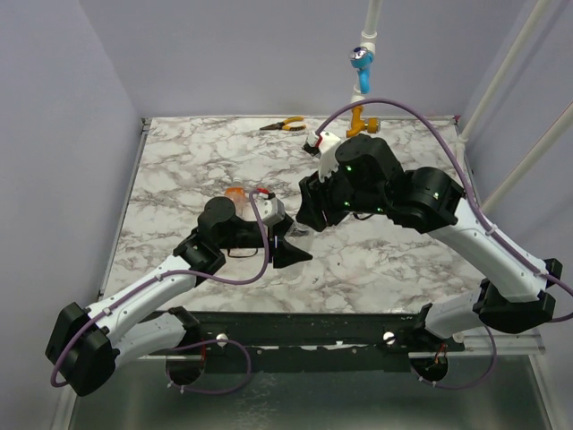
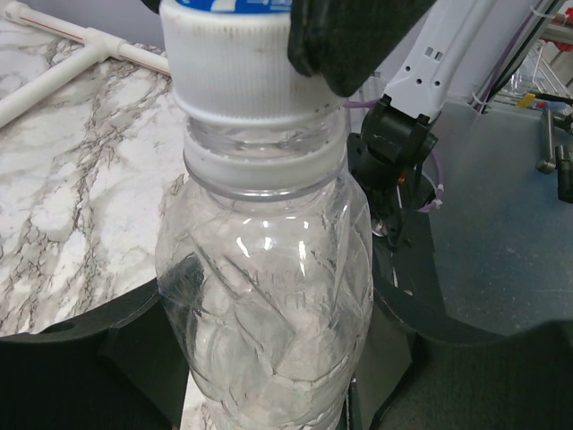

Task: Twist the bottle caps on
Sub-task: Screw the bottle cap onto the plastic bottle.

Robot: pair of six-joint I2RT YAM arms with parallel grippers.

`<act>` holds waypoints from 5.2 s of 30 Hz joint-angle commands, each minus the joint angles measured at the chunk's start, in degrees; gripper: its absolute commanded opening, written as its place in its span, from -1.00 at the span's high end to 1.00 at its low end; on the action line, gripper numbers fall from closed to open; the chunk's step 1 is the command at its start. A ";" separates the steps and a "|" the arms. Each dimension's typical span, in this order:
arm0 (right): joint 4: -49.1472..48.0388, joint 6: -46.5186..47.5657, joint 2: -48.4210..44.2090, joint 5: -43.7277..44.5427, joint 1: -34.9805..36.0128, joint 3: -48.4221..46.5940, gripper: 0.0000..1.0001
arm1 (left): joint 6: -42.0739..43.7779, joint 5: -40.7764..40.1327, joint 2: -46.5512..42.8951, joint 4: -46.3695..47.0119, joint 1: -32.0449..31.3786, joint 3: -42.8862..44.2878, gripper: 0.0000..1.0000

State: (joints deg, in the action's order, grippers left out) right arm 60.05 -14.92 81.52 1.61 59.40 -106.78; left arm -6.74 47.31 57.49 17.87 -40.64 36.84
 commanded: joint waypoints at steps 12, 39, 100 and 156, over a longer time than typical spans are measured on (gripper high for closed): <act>0.21 -0.89 0.80 -0.73 -0.25 0.51 0.18 | 1.64 -2.03 -0.20 0.87 -0.33 0.51 0.35; 6.10 -19.13 12.93 12.09 -3.01 -2.76 0.31 | 14.17 -48.14 6.53 16.46 -9.09 3.41 0.36; 9.23 -23.59 20.48 18.19 -4.73 -17.29 -0.39 | 3.58 -45.75 16.57 19.84 -6.84 2.88 0.42; -25.68 -4.29 -8.84 4.96 -4.71 16.22 -0.20 | -9.56 -7.04 8.30 18.44 -0.12 0.56 0.41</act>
State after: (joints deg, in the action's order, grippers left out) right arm 35.59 -19.55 72.53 6.94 54.41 -91.50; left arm -15.27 37.76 66.13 36.18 -41.28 36.07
